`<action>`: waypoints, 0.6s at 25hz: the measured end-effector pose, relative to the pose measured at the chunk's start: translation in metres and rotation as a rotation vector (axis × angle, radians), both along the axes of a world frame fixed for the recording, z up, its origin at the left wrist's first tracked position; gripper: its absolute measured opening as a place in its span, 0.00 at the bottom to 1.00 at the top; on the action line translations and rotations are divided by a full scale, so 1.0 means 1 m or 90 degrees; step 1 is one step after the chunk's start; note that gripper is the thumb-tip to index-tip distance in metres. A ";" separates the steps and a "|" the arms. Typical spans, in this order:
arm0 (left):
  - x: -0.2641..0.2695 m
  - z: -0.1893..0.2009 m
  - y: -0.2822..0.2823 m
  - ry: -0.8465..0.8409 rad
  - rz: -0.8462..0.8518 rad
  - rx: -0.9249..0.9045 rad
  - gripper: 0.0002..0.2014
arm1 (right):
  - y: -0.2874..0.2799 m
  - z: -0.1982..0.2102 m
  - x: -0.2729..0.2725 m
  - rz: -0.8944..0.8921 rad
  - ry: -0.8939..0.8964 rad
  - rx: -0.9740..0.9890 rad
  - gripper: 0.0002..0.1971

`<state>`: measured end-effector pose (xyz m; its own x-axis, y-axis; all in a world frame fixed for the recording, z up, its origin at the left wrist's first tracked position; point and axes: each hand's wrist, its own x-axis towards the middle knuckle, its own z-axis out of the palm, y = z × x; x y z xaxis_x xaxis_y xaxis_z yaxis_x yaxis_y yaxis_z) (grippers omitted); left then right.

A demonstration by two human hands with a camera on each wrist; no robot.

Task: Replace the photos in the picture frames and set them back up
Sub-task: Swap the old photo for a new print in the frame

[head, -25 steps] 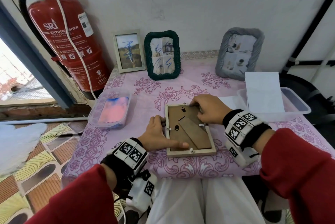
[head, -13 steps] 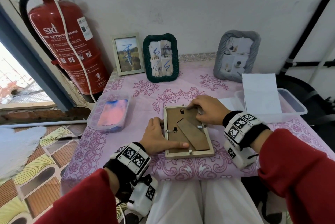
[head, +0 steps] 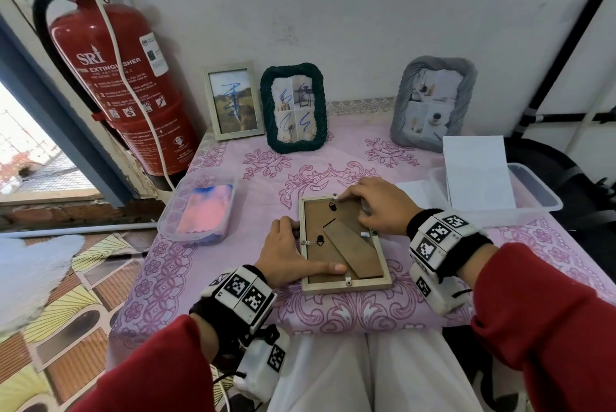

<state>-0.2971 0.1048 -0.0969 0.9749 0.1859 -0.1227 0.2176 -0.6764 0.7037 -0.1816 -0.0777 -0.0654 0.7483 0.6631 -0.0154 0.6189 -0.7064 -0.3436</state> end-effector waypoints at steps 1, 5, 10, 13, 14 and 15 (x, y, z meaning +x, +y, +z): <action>0.000 0.000 -0.001 0.000 0.000 0.001 0.45 | 0.000 0.000 0.000 -0.001 0.002 0.003 0.24; -0.002 0.001 -0.001 0.008 0.000 -0.002 0.44 | -0.001 0.000 0.000 0.001 0.003 -0.002 0.24; 0.003 0.004 0.007 0.054 0.015 -0.209 0.35 | -0.002 0.001 -0.003 0.005 0.021 0.008 0.22; 0.006 0.002 0.010 0.037 0.048 -0.231 0.26 | -0.003 0.004 -0.005 0.002 0.048 0.025 0.21; 0.007 0.001 0.011 0.031 0.046 -0.224 0.25 | -0.005 0.006 -0.006 0.001 0.064 0.039 0.21; 0.006 0.001 0.011 0.027 0.038 -0.229 0.25 | -0.006 0.007 -0.007 0.000 0.090 0.056 0.21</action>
